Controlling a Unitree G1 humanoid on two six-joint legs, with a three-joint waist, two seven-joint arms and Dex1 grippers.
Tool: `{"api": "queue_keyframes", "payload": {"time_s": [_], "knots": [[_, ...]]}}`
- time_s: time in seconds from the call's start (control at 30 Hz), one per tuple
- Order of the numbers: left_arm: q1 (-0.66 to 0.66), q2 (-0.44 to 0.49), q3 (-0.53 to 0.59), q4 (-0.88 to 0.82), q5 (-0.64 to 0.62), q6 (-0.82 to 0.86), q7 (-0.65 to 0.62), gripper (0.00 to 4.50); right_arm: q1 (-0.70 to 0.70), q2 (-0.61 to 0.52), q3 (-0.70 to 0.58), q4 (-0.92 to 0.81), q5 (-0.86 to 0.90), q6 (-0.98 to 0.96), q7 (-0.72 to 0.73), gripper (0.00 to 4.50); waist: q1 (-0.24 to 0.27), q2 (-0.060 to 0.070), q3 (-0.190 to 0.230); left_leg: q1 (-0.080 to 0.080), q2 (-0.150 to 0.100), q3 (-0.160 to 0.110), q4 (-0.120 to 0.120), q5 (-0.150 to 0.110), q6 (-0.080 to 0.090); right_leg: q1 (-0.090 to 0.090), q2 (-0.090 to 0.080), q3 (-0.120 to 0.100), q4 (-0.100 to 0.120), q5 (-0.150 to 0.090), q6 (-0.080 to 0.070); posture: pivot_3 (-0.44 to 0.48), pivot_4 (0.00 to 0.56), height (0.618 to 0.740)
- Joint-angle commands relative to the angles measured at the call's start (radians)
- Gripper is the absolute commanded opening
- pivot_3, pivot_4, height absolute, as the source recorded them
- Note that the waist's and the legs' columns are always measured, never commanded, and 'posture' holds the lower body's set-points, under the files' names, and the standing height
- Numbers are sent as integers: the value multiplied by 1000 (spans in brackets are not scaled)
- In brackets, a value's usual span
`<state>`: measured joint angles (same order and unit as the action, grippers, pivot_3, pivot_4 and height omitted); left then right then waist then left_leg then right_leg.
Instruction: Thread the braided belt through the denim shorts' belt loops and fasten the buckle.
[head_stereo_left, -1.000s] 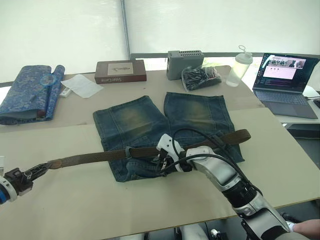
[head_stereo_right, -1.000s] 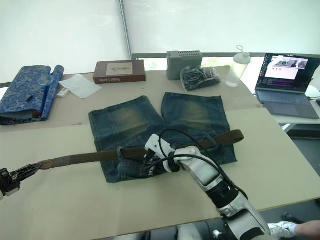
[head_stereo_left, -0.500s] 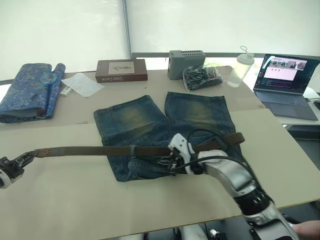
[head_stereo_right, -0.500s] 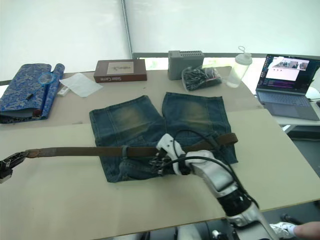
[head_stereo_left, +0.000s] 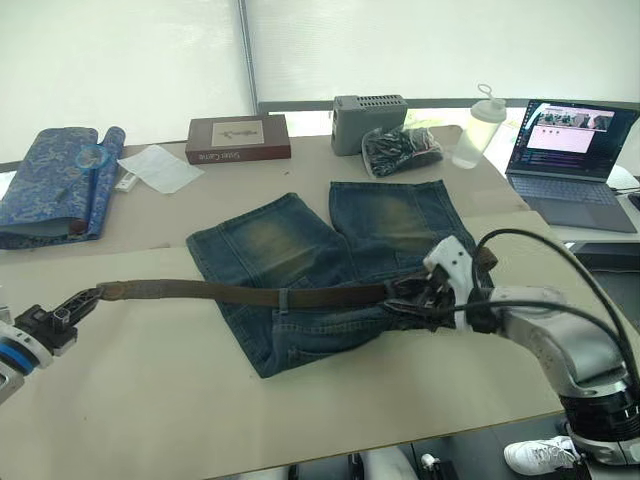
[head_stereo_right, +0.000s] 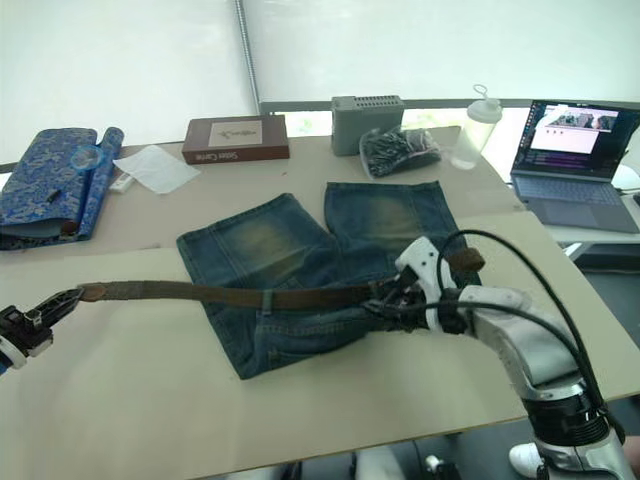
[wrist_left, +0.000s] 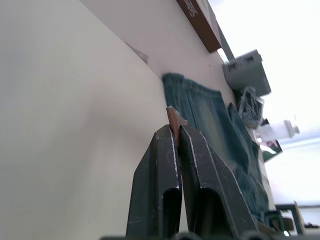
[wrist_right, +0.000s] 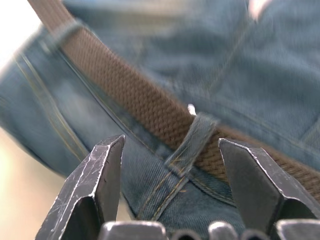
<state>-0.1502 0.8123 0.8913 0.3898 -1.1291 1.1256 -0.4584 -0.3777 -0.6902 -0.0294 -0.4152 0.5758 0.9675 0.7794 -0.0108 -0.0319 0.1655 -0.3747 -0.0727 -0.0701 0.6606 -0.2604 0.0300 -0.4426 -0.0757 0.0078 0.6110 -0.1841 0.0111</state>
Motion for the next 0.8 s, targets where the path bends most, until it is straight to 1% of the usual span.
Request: {"api": "queue_keyframes", "payload": {"time_s": [0.03, 0.07, 0.1, 0.17, 0.2, 0.27, 0.37, 0.4, 0.5, 0.6, 0.73, 0.8], "knots": [[-7, 25, 23, 6, 27, -38, -7, 0, -1, 15, -17, -3, 34, -21, 15, 2810, -3, 0, 0, 0, 0, 0, 0, 1, 2, 0, 0, 0, 0, 0, 0, 0, 150, 740], [-7, 25, 23, 7, 33, -44, -10, 0, 11, 1, 9, 6, -4, -51, 11, 3250, -2, 0, 0, 0, 0, 0, 0, 1, 2, 0, 0, 0, 0, 0, 0, 0, 150, 740], [-8, 23, 27, 8, 38, -52, -11, 0, 15, -3, 23, 22, -51, -78, -18, 3474, -1, 0, 0, 0, 0, 0, 0, 1, 2, 0, 0, 1, 0, 0, 0, 0, 150, 740], [-11, 27, 36, 18, 51, -70, -9, 0, 10, 1, 16, 54, -91, -103, -64, 4130, 0, -1, 0, 0, 0, 1, 0, 1, 3, 0, -1, 1, 0, 0, -1, 0, 150, 740], [-10, 31, 39, 25, 56, -75, -10, 0, 10, -6, 11, 62, -92, -109, -58, 4020, 0, -1, 0, -1, 0, 1, 0, 1, 3, -1, -1, 1, 0, 0, -1, 0, 150, 740], [-10, 41, 42, 37, 63, -77, -18, 0, 10, -41, 17, 82, -119, -125, -42, 3606, -1, -1, 0, -1, 0, 2, 0, 1, 3, -2, -1, 2, 0, 1, -1, 0, 150, 740], [-8, 47, 41, 36, 61, -62, -31, 0, 0, -76, 60, 136, -192, -166, -48, 2575, -2, -1, 0, -5, 0, 3, 0, 1, 3, -8, 0, 3, 2, 1, -1, 0, 150, 740], [-5, 47, 39, 32, 62, -58, -35, 0, -4, -80, 80, 155, -209, -170, -46, 2167, -2, -1, 0, -6, 0, 3, 0, 1, 2, -9, 0, 3, 2, 1, -2, 0, 150, 740], [8, 45, 38, 33, 77, -65, -39, 0, -17, -100, 189, 213, -312, -182, -49, 1179, -5, -1, 0, -8, 0, 6, 0, 2, 2, -13, 0, 5, 4, 2, -3, 0, 150, 740], [25, 57, 46, 63, 108, -100, -44, 0, -44, -78, 234, 268, -368, -173, -78, 106, -6, -1, 0, -7, 0, 9, 0, 2, 2, -13, 0, 6, 6, 2, -3, 0, 150, 740], [44, 88, 76, 117, 141, -136, -53, 0, -65, -54, 247, 307, -405, -183, -90, 48, -6, -5, -3, -6, 0, 10, 0, 2, 2, -12, 0, 6, 5, 2, -4, 0, 150, 740], [52, 104, 95, 139, 150, -152, -65, 0, -64, -44, 233, 304, -403, -188, -87, 48, -5, -8, -4, -5, 1, 10, 0, 2, 2, -12, 0, 5, 5, 3, -4, 0, 150, 740]]}}
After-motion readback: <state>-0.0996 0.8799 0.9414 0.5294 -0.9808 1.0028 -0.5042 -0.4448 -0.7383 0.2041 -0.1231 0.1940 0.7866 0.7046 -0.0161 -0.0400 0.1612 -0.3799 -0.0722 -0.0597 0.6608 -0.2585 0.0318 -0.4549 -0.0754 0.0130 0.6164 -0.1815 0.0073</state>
